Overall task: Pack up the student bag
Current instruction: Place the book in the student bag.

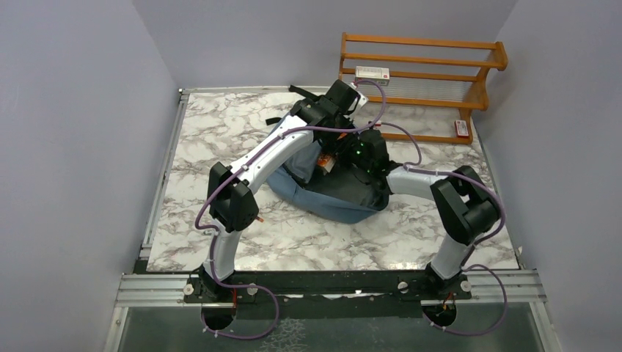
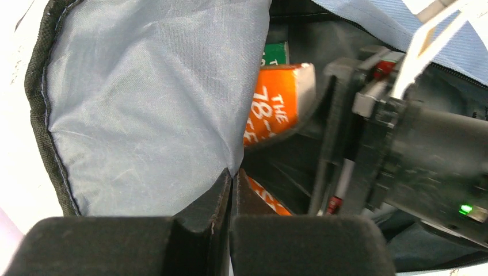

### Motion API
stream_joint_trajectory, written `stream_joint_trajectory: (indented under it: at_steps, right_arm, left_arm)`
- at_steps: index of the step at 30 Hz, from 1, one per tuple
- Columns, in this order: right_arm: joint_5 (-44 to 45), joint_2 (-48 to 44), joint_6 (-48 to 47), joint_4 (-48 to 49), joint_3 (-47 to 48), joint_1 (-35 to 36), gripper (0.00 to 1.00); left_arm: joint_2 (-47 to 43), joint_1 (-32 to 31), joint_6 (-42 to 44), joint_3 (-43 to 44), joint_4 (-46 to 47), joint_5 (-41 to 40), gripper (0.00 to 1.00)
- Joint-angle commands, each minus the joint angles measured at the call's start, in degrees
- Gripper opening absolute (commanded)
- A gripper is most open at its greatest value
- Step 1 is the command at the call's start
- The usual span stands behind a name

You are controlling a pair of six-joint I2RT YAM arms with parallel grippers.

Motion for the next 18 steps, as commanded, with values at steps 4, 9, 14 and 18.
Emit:
stream_joint_trajectory:
  at_steps: [4, 9, 14, 18]
  right_arm:
    - [8.91, 6.79, 1.5, 11.51, 6.6, 0.42, 0.01]
    - [11.06, 10.62, 1.69, 9.33, 10.05, 0.87, 0.01]
    - [11.38, 13.56, -0.24, 4.36, 13.1, 0.98, 0.16]
    - [11.92, 13.38, -1.23, 2.41, 12.28, 0.97, 0.37]
  left_arm:
    - [-2.01, -1.14, -1.25, 2.5, 1.17, 3.02, 0.0]
    - [-2.01, -1.23, -0.98, 2.23, 1.15, 2.4, 0.0]
    - [-2.04, -1.23, -0.33, 1.59, 1.2, 0.48, 0.0]
    - [-1.4, -1.22, -0.35, 0.98, 1.15, -0.5, 0.0]
